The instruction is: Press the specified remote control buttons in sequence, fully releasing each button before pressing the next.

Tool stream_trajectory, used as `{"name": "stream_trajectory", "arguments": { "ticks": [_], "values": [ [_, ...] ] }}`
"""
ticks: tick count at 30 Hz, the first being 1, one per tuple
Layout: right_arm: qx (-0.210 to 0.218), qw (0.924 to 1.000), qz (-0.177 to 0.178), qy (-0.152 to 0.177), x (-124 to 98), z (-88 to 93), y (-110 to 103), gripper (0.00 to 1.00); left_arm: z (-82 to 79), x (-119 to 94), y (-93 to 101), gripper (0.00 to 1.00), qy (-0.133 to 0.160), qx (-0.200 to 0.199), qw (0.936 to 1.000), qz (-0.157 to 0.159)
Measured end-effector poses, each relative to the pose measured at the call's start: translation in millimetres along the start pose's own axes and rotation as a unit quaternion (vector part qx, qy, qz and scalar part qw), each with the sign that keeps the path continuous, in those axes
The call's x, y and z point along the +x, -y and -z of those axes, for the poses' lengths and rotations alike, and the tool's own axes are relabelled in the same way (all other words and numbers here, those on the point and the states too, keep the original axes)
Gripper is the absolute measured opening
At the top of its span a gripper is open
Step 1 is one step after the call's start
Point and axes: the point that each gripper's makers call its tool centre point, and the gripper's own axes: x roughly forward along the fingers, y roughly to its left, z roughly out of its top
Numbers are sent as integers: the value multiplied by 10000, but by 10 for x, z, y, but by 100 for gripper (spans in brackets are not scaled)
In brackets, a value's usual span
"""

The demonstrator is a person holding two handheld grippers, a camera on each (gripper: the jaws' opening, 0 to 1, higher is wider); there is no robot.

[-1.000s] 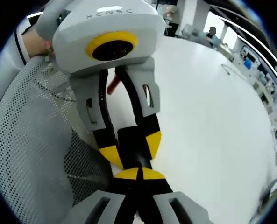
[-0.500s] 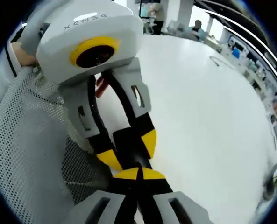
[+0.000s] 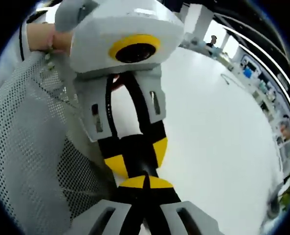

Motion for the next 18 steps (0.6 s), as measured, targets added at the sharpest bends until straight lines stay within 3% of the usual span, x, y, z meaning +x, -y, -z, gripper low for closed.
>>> {"name": "stream_trajectory", "arguments": {
  "ticks": [3, 6, 18],
  "values": [
    [-315, 9991, 94, 261, -13, 13, -9, 0, -5, 4, -3, 26, -6, -6, 10000, -3],
    [-645, 9978, 124, 51, -1, 2, -18, 0, -2, 12, -10, 26, -33, 8, 10000, 0],
    [-240, 9992, -88, 316, -1, 17, -7, 0, 8, 22, -2, 26, -56, 21, 10000, 16]
  ]
}}
